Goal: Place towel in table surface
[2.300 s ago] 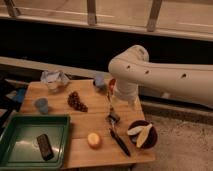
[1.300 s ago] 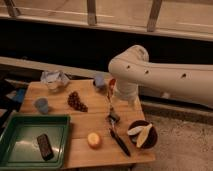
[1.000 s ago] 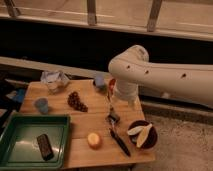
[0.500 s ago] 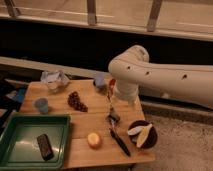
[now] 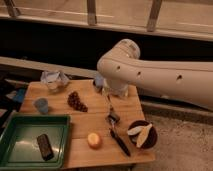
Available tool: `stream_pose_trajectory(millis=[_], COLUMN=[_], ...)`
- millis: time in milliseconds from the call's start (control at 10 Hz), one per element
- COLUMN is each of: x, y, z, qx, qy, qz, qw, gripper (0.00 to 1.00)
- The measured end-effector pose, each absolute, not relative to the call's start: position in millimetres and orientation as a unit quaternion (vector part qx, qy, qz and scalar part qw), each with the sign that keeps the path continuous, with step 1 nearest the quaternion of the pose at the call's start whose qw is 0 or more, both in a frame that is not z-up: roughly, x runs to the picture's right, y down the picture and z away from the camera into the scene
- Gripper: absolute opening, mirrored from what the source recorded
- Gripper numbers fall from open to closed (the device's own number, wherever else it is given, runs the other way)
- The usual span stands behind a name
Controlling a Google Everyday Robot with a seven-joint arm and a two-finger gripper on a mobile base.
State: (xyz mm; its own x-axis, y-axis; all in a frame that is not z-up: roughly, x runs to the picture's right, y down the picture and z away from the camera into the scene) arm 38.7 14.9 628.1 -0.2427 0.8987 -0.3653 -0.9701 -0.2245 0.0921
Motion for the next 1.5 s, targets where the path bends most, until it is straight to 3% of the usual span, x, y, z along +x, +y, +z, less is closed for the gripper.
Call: stream_pose_trajectory(millis=[400,1000,1500], x=[-68.1,-75.4,-117.1], y=[-39.8,-44.3,-31.4], z=[595.0,590.9,652.2], qx=[-0.137,-0.141,-0.176], qy=[0.041,0.032,0.017], qz=[0.758,0.755,0.762], qw=[0.636,0.640,0.622], gripper=[0.65,0.65,0.65])
